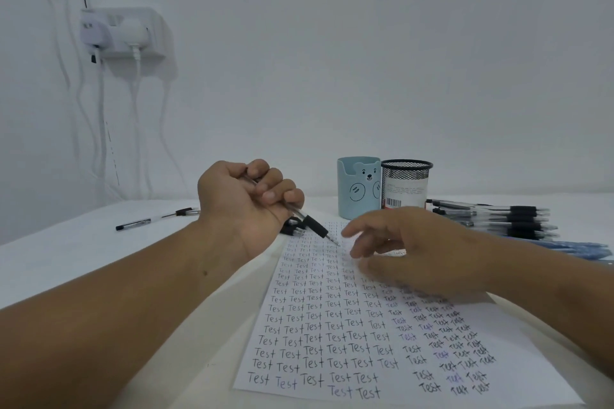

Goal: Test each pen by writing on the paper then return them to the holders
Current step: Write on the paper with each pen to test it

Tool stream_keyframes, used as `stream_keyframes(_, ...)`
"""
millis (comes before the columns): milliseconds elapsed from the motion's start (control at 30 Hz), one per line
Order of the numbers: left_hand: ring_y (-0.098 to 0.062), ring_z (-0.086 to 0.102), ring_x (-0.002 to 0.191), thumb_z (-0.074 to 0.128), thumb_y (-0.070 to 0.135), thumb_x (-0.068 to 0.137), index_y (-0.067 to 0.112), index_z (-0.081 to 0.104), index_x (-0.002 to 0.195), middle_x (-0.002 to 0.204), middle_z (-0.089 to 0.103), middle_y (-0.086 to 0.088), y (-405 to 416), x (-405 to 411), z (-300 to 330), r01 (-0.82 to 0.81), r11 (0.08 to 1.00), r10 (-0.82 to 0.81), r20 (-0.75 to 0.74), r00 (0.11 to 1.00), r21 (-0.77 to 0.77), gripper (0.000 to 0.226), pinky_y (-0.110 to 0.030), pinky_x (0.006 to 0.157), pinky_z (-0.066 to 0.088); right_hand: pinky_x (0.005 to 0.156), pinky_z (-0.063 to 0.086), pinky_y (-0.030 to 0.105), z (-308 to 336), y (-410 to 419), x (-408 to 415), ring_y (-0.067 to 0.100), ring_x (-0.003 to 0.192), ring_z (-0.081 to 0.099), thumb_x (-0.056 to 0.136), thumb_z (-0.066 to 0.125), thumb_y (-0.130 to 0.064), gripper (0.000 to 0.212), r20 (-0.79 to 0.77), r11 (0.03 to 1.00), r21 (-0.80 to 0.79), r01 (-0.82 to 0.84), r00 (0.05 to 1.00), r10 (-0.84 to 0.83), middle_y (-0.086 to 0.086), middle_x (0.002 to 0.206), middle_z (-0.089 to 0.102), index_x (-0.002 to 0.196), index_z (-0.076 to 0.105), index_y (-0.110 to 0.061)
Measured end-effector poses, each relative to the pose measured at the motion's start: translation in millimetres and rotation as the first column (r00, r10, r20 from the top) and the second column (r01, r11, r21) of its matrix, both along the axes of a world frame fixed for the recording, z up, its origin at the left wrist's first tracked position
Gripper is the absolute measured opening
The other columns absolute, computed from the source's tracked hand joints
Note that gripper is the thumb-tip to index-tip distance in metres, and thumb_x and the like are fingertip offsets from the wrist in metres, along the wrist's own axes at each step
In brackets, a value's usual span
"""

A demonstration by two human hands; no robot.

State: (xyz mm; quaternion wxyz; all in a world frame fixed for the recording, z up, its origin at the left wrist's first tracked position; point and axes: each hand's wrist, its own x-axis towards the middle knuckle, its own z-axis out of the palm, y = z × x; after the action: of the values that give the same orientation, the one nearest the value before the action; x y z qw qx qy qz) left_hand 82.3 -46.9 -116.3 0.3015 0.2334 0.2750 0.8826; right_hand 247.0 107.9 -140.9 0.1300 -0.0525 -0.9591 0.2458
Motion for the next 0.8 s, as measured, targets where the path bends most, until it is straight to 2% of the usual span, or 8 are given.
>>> stream_keyframes(100,-0.018,0.028,0.046,0.034,0.018,0.08,0.016,0.033,0.06,0.057,0.029,-0.003,4,8,-3,0.048,0.999,-0.048,0.006,0.999,-0.006,0.02,-0.03,0.057,0.04,0.098,0.052,0.022,3,-5,3,-0.005,0.104,0.062,0.08,0.072,-0.054,0.046,-0.143,1.0,-0.017,0.003,0.99,-0.005,-0.022,0.105,0.069,0.123,0.063,-0.041)
stream_keyframes(167,-0.02,0.036,0.048,0.031,0.021,0.09,0.015,0.033,0.06,0.058,0.034,-0.005,8,14,-7,0.099,0.995,-0.099,0.019,0.995,-0.002,0.03,-0.034,0.065,0.044,0.083,0.055,0.023,4,-11,2,0.002,0.09,0.063,0.072,0.068,-0.066,0.046,-0.257,1.0,0.027,0.016,0.966,-0.008,-0.019,0.092,0.067,0.11,0.072,-0.041)
stream_keyframes(267,-0.029,0.059,0.059,0.03,0.02,0.093,0.013,0.036,0.06,0.062,0.05,-0.011,12,25,-10,0.171,0.985,-0.171,-0.02,0.985,0.009,0.034,-0.045,0.078,0.054,0.057,0.043,0.021,4,-21,-2,0.006,0.059,0.051,0.078,0.075,-0.052,0.021,-0.356,0.995,0.086,0.056,0.934,-0.022,-0.012,0.062,0.055,0.084,0.078,-0.032)
stream_keyframes(367,-0.043,0.073,0.091,0.036,0.016,0.086,0.01,0.045,0.063,0.087,0.071,-0.021,10,31,-9,0.202,0.979,-0.203,-0.119,0.972,-0.018,0.026,-0.058,0.094,0.051,0.05,0.037,0.014,11,-24,3,0.003,0.047,0.047,0.084,0.078,-0.033,0.014,-0.251,0.985,0.096,0.141,0.961,-0.113,-0.009,0.053,0.056,0.075,0.075,-0.023)
stream_keyframes(433,-0.044,0.068,0.112,0.039,0.024,0.088,0.008,0.057,0.081,0.111,0.073,-0.023,9,27,-10,0.198,0.973,-0.22,-0.224,0.949,-0.115,0.025,-0.06,0.103,0.046,0.049,0.04,0.014,19,-23,12,0.003,0.044,0.051,0.083,0.076,-0.026,0.014,-0.141,0.977,0.068,0.202,0.971,-0.191,-0.007,0.054,0.063,0.071,0.073,-0.019)
stream_keyframes(567,-0.033,0.063,0.123,0.03,0.066,0.098,0.013,0.062,0.119,0.121,0.071,-0.019,9,18,-18,0.1,0.929,-0.265,-0.451,0.853,-0.356,0.066,-0.051,0.11,0.044,0.041,0.035,0.019,29,-15,34,0.018,0.046,0.058,0.084,0.064,-0.008,0.014,0.049,0.95,-0.214,0.226,0.974,-0.221,0.007,0.061,0.068,0.079,0.067,0.005)
stream_keyframes(700,-0.015,0.056,0.129,0.059,0.056,0.091,0.031,0.069,0.115,0.136,0.064,0.003,12,34,-27,-0.293,0.737,-0.467,-0.772,0.432,-0.609,0.036,-0.044,0.112,0.041,0.037,0.024,0.016,16,-11,58,0.02,0.041,0.045,0.072,0.066,-0.004,0.015,0.058,0.817,-0.566,0.109,0.994,-0.092,0.01,0.056,0.052,0.078,0.054,0.003)
stream_keyframes(800,0.004,0.043,0.135,0.062,0.081,0.068,0.055,0.061,0.121,0.139,0.05,0.033,4,38,-32,-0.391,0.724,-0.598,-0.799,0.053,-0.568,0.059,-0.045,0.116,0.032,0.039,0.023,0.016,-1,-11,72,0.017,0.04,0.039,0.071,0.073,-0.014,0.021,0.013,0.767,-0.638,0.066,0.997,-0.075,0.007,0.053,0.047,0.064,0.054,-0.014)
